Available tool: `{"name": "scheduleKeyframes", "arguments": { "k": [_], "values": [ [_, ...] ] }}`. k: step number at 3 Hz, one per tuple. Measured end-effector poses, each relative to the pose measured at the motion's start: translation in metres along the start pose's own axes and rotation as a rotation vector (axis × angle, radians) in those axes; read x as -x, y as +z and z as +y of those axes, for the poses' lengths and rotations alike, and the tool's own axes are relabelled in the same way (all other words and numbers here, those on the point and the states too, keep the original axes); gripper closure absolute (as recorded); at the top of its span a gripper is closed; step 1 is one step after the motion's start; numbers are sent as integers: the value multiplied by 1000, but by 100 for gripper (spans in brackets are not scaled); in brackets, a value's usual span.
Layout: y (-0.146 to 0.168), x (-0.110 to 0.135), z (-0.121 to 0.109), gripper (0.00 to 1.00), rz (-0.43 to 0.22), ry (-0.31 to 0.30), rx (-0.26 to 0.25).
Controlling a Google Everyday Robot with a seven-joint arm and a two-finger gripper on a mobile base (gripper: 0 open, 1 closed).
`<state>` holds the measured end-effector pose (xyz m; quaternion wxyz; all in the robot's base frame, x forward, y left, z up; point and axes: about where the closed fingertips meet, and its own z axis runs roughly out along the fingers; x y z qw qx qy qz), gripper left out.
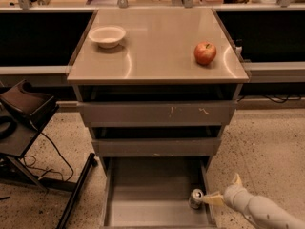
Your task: Pick 7up can from bottom drawer and place on counter
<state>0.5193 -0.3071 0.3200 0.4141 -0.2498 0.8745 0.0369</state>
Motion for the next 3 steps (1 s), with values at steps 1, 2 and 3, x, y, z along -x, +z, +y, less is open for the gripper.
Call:
{"name": "scheduleKeyframes", "arguments": {
  "k": [1,2,3],
  "values": [
    [13,-14,4,0,61,-44,27],
    [13,-13,4,0,60,-44,27],
    [33,7,15,0,-27,-43,75]
  ]
}}
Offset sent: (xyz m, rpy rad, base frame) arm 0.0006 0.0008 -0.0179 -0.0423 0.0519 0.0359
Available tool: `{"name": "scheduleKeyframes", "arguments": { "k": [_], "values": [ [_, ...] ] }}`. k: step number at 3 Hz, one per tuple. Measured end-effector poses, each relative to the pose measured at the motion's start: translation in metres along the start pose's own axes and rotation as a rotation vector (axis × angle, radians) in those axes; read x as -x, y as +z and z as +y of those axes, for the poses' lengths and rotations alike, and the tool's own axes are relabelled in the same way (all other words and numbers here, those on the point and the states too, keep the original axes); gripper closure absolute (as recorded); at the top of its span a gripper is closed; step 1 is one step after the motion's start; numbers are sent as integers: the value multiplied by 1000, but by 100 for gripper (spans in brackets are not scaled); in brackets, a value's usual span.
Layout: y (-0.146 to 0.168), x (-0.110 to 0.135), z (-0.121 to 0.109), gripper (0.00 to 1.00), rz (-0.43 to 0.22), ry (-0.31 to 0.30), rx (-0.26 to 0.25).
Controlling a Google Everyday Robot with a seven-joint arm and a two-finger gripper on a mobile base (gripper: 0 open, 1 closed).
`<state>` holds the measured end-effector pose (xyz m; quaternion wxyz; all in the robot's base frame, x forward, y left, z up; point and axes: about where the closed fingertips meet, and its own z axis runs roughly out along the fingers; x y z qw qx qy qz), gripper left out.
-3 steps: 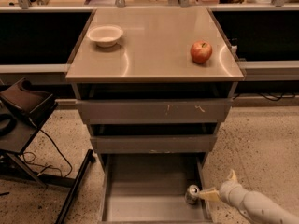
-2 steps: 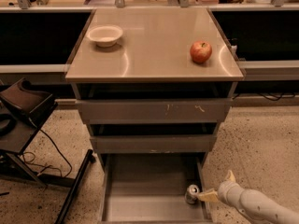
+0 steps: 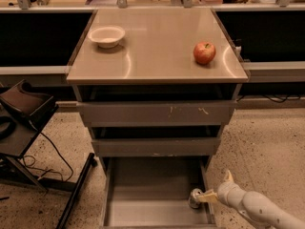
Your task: Pick 7up can from bottom drawer and place on counter
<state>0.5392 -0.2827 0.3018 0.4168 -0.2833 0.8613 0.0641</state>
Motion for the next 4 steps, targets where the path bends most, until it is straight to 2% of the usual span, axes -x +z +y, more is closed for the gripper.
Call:
{"name": "scheduleKeyframes", "arguments": {
  "k": [1,2,3,4],
  "values": [
    [36,33,8,0,-96,5,87],
    [36,37,0,0,-105,9,91],
    [54,31,8,0,-83,16,140],
    [101,10,35,0,-25,63,281]
  ]
}}
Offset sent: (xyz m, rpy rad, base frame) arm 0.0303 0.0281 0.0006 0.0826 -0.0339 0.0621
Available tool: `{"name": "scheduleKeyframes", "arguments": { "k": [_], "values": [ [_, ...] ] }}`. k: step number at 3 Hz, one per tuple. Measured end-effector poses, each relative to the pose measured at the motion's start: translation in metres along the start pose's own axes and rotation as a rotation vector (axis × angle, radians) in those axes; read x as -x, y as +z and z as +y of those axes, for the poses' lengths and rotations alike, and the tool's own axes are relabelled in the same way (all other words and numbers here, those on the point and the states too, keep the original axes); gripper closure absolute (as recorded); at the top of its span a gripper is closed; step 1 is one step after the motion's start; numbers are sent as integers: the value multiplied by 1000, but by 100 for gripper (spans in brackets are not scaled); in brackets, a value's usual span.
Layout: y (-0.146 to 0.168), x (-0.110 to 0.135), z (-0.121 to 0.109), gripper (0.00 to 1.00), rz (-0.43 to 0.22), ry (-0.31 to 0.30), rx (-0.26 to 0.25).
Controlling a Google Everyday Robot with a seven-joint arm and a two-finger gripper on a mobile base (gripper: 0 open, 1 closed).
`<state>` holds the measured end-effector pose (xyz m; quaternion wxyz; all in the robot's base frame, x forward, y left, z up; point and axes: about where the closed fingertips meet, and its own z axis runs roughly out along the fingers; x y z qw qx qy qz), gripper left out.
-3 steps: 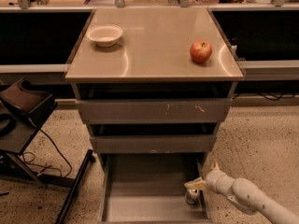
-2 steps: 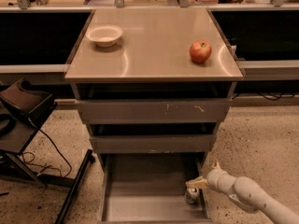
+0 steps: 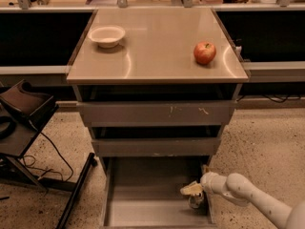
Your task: Pick 7up can from bottom drawer and place on counter
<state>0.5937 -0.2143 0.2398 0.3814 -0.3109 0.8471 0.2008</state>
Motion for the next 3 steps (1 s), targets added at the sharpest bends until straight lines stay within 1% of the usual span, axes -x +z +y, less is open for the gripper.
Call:
{"name": "scheduleKeyframes", "arguments": {
  "k": [1,2,3],
  "values": [
    [9,3,2,0,3,-4,36],
    [10,2,2,0,4,-3,36],
    [-2,-25,19,0,53,24,85]
  ]
}}
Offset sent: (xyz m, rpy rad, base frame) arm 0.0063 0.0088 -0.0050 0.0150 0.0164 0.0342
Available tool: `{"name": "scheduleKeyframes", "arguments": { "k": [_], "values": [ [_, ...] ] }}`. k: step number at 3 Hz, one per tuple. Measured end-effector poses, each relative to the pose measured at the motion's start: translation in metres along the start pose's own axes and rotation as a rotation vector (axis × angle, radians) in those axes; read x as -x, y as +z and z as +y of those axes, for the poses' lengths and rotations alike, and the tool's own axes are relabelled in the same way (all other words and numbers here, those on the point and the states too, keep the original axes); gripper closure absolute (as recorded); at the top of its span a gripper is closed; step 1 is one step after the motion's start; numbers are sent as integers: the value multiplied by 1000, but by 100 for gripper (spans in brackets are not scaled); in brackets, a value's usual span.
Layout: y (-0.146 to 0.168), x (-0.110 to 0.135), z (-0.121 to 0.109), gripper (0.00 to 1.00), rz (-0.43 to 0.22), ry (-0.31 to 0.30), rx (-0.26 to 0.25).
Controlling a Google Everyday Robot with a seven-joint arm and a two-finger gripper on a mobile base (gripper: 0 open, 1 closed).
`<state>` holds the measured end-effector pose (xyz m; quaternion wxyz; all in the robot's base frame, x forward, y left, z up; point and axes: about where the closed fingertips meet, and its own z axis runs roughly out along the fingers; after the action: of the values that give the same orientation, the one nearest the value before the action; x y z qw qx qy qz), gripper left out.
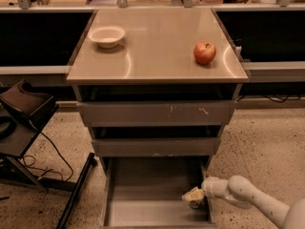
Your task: Pick 7up can from bottom drawer and place on counter
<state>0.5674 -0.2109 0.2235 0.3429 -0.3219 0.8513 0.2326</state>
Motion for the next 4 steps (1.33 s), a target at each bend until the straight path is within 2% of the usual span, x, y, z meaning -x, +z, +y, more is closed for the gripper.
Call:
{"name": "scheduleKeyframes", "arguments": {
  "k": [1,2,3,4],
  "values": [
    [0,0,0,0,0,0,0],
    [0,-26,10,0,33,72,-7],
    [0,-27,10,0,33,72,-6],
    [12,-45,20,0,45,123,22]
  ]
}}
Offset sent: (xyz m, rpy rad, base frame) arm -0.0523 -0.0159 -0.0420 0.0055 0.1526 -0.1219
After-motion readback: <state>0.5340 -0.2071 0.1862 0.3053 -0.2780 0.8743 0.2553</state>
